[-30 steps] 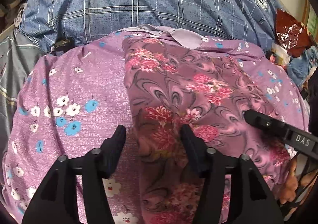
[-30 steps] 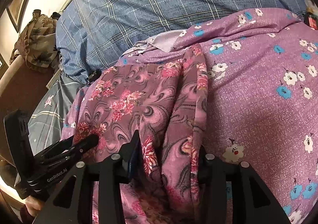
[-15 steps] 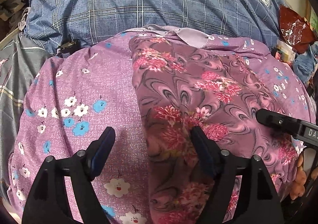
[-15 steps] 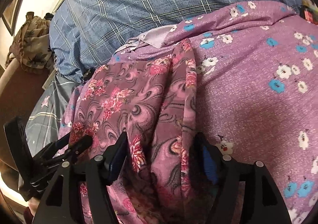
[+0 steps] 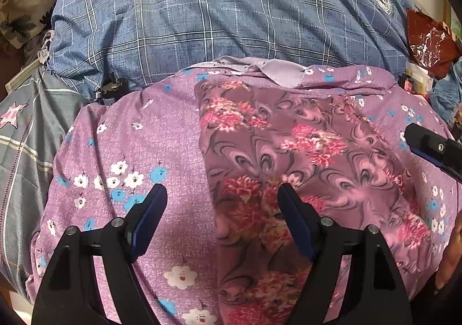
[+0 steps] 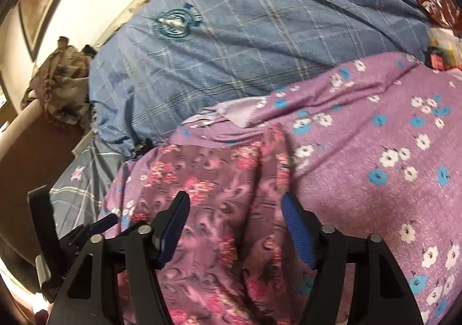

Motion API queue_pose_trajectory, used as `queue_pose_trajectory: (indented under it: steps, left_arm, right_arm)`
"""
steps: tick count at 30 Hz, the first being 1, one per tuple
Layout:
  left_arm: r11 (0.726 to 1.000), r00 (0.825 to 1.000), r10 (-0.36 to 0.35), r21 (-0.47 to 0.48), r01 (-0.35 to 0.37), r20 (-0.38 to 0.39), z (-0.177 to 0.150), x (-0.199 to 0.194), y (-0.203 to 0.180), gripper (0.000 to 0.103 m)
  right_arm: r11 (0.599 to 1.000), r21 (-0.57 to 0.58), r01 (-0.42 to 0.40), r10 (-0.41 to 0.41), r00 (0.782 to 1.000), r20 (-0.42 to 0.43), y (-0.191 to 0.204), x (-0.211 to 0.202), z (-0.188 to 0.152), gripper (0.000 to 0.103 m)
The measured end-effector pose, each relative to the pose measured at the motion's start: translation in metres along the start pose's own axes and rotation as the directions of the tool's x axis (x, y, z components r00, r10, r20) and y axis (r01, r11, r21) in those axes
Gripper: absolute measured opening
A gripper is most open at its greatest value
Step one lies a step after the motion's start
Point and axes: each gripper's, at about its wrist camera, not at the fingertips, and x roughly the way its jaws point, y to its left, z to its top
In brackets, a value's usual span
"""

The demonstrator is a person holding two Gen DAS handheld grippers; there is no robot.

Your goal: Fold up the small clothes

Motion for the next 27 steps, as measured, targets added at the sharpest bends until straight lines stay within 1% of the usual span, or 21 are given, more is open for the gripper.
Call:
queue_pose_trajectory:
  steps: [1,2,3,5,9,11,12,14,16,21,25,27]
  left_arm:
    - [1.000,1.000,-0.001,0.001,0.001,0.000,0.001,0.000,-0.001,0.079]
    - [1.000,1.000,-0.004,0.004,0.004,0.000,0.001,0.001,-0.003,0.079]
    - [1.000,1.000,-0.007,0.008,0.007,-0.002,0.002,0.001,-0.006,0.079]
    - [1.000,1.000,-0.008,0.019,0.008,-0.006,0.001,0.003,-0.010,0.079]
    - [0.999,1.000,0.005,0.039,-0.004,-0.027,-0.001,0.008,-0.015,0.079]
    - [0.999,0.999,0.011,0.039,-0.009,-0.044,-0.002,0.012,-0.015,0.079]
    - [0.999,0.998,0.012,0.035,-0.010,-0.058,-0.003,0.016,-0.014,0.079]
    - [1.000,0.997,0.003,0.019,-0.002,-0.075,-0.005,0.021,-0.012,0.084]
    - [1.000,0.997,-0.005,-0.003,0.004,-0.078,-0.006,0.024,-0.009,0.086]
    - [1.000,0.997,-0.006,-0.016,0.005,-0.074,-0.010,0.025,-0.007,0.089]
    - [1.000,0.998,0.016,0.004,-0.016,-0.061,-0.010,0.019,-0.010,0.089]
    - [1.000,0.999,0.024,0.006,-0.024,-0.046,-0.010,0.013,-0.010,0.088]
  right_arm:
    - [1.000,-0.015,-0.008,0.008,1.000,-0.007,0.004,0.002,-0.001,0.052]
    - [1.000,-0.028,-0.012,0.012,1.000,-0.015,0.007,0.003,-0.002,0.043]
    - [0.999,-0.044,-0.020,0.018,0.999,-0.029,0.011,0.007,-0.004,0.039]
    - [0.998,-0.061,-0.029,0.025,0.998,-0.056,0.018,0.014,-0.009,0.036]
    - [0.997,-0.077,0.005,-0.013,0.993,-0.114,0.019,0.029,-0.018,0.036]
    - [0.998,-0.054,0.020,-0.028,0.988,-0.155,0.013,0.037,-0.020,0.035]
    - [0.999,-0.036,0.031,-0.037,0.983,-0.178,0.008,0.042,-0.021,0.033]
    - [0.999,-0.003,0.033,-0.033,0.980,-0.198,0.002,0.046,-0.022,0.034]
    - [1.000,0.011,0.025,-0.022,0.979,-0.203,-0.001,0.046,-0.022,0.034]
    - [0.999,-0.026,0.034,-0.038,0.979,-0.198,0.004,0.046,-0.023,0.036]
    - [1.000,-0.011,0.021,-0.023,0.982,-0.186,0.004,0.040,-0.020,0.037]
    - [1.000,0.000,0.007,-0.007,0.985,-0.173,0.005,0.035,-0.018,0.039]
